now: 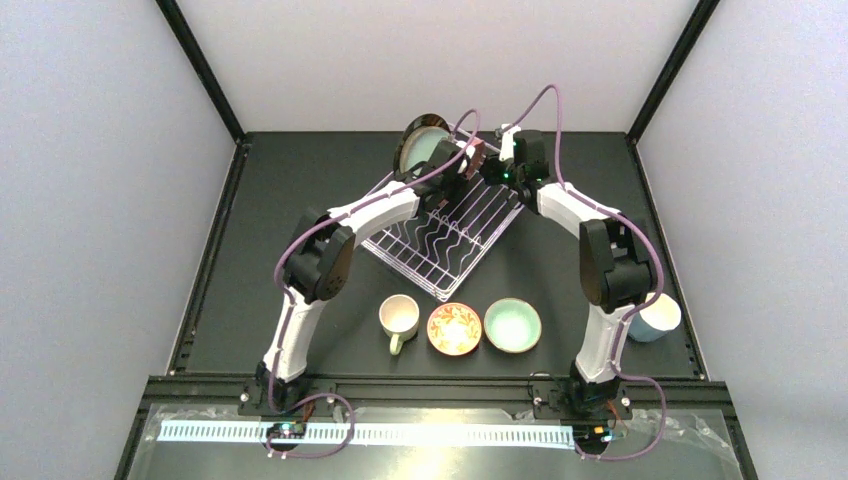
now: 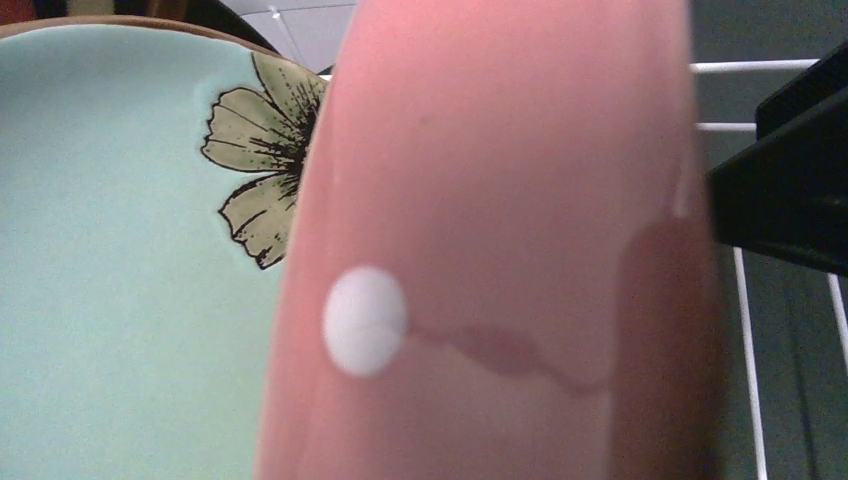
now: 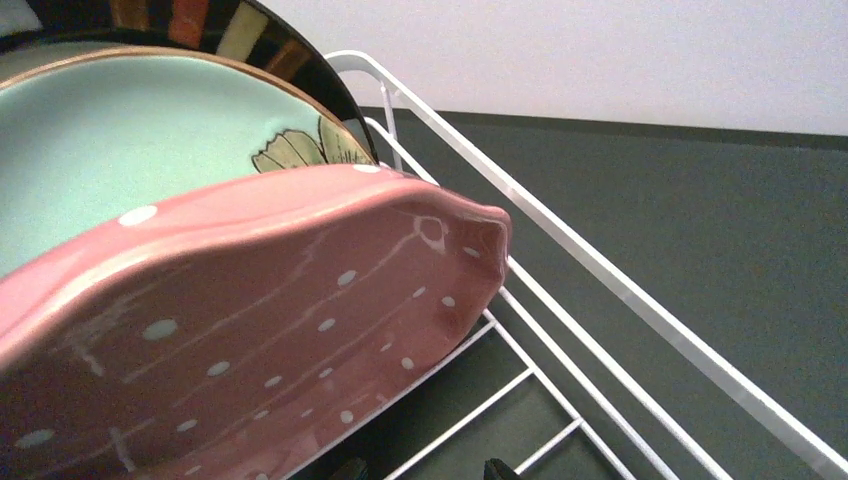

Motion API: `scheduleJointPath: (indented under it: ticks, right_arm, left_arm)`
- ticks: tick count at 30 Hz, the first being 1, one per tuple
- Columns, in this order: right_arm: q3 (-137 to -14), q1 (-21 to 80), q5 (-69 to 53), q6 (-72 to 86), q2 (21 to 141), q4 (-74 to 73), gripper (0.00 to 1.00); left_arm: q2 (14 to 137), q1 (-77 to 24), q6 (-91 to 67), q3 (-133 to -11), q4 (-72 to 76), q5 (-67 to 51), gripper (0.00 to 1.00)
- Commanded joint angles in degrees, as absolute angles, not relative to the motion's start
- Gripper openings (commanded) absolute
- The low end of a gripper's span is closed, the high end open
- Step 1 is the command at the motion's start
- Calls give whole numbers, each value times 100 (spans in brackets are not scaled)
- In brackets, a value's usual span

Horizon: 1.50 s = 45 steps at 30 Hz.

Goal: Load the mixed dishes into the dish rack
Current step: Insert the plate into the dish rack.

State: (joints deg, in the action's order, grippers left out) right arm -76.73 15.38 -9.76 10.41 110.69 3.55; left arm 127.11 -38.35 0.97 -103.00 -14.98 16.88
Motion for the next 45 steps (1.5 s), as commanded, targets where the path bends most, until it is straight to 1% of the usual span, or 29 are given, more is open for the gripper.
scheduleJointPath:
  ticks: [1, 3, 5, 8, 22, 24, 45]
  right_arm:
    - [-7950, 1519, -1058, 985, 11102, 361, 68]
    - [-8028, 1517, -1064, 993, 11132, 308, 68]
    - [-8109, 1520, -1087, 978, 11159, 265, 68]
    - [-8226, 1521, -1124, 991, 11216, 196, 68]
    - [-8597, 1518, -1269, 1013, 11475, 55, 68]
    - [-8652, 1516, -1283, 1016, 11511, 32, 68]
    - [-9186, 1521, -1474, 1026, 11880, -272, 68]
  left_arm:
    - [12899, -3790, -126, -10480, -1721, 1949, 85]
    - [12879, -3780, -132, -10562, -1767, 1951, 85]
    - [12861, -3779, -132, -10647, -1815, 1952, 89]
    - [12842, -3780, -138, -10767, -1906, 1932, 90]
    - [12657, -3779, -195, -10985, -2095, 1878, 91]
    - [12628, -3779, -204, -11016, -2117, 1875, 94]
    - [12295, -3786, -157, -11294, -2268, 2110, 95]
